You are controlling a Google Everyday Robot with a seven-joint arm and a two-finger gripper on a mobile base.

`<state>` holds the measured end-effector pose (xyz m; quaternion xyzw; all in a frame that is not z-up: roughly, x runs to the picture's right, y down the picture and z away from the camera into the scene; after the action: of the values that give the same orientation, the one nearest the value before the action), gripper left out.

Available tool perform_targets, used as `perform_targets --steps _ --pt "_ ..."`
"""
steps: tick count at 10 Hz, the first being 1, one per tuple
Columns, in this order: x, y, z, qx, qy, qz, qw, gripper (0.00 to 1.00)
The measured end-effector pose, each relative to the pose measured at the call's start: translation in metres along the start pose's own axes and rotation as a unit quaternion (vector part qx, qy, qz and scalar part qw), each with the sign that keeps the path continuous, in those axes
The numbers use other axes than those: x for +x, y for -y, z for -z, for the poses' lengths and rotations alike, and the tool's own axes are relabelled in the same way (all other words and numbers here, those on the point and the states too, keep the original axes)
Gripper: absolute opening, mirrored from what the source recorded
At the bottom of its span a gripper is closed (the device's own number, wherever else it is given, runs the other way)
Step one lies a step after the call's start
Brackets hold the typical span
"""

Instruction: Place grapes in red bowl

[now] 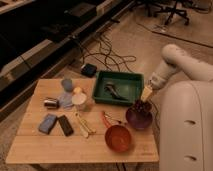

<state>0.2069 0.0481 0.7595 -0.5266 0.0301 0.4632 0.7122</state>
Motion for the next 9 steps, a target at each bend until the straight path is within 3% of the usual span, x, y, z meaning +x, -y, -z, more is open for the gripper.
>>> perform_targets --steps 2,6,9 --pt "-0.017 -0.023 -0.007 -0.009 -0.007 0.025 0.9996 0.00" --pt "-0.005 -0.067 -0.020 0.016 -0.025 0.068 0.9972 0.00" --pt "-0.005 -0.111 -0.045 0.028 -0.052 0.121 0.9908 0.00"
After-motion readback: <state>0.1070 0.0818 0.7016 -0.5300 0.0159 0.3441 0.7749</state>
